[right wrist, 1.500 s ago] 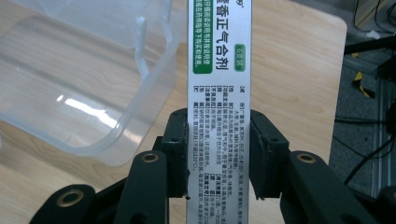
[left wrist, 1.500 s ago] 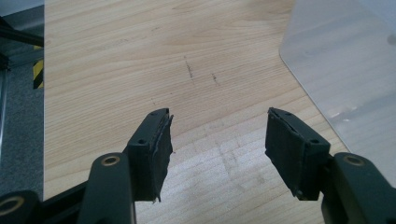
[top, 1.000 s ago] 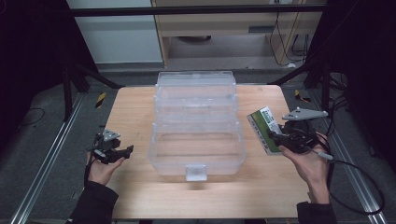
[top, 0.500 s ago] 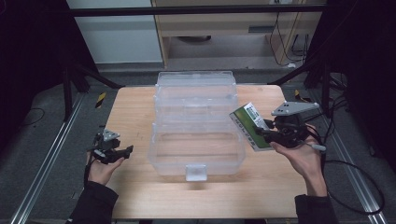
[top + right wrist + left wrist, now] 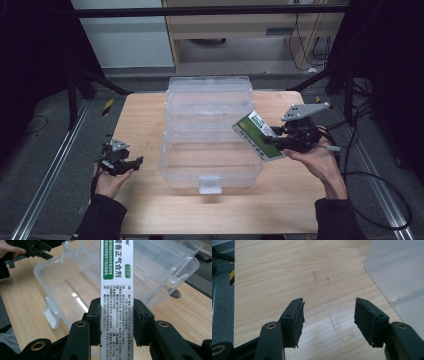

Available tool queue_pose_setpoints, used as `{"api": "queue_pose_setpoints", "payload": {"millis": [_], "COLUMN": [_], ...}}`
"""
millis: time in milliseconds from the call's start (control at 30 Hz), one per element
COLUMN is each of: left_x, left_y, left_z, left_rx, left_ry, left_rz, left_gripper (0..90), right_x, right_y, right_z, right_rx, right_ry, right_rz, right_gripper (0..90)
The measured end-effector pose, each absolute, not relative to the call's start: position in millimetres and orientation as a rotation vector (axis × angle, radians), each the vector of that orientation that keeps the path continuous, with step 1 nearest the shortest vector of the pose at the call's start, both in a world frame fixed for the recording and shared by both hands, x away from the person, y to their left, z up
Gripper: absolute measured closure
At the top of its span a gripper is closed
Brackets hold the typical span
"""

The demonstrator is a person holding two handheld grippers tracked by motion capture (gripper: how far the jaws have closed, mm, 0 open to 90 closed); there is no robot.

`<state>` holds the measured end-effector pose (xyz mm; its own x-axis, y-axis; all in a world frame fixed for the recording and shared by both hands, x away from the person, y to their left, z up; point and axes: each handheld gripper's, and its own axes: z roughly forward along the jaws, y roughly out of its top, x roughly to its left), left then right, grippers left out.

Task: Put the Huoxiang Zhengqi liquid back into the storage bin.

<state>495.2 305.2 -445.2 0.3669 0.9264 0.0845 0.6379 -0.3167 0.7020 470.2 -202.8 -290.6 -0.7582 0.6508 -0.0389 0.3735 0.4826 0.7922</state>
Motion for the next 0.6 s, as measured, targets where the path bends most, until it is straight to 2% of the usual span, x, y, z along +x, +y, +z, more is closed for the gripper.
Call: {"api": "queue_pose_setpoints", "payload": {"millis": [600], "left_x": [495.1], "left_y": [307.0], "left_z": [-444.7], "left_rx": [2.056], "left_ry": [1.351], "left_rz": [0.66], "left_gripper": [39.8], "right_x": [485.9], "right_y": [-176.4], "right_z": [-294.6], "right_rx": [0.618], "right_ry": [2.556], "right_rz": [1.139], "right_gripper": [64.1]}}
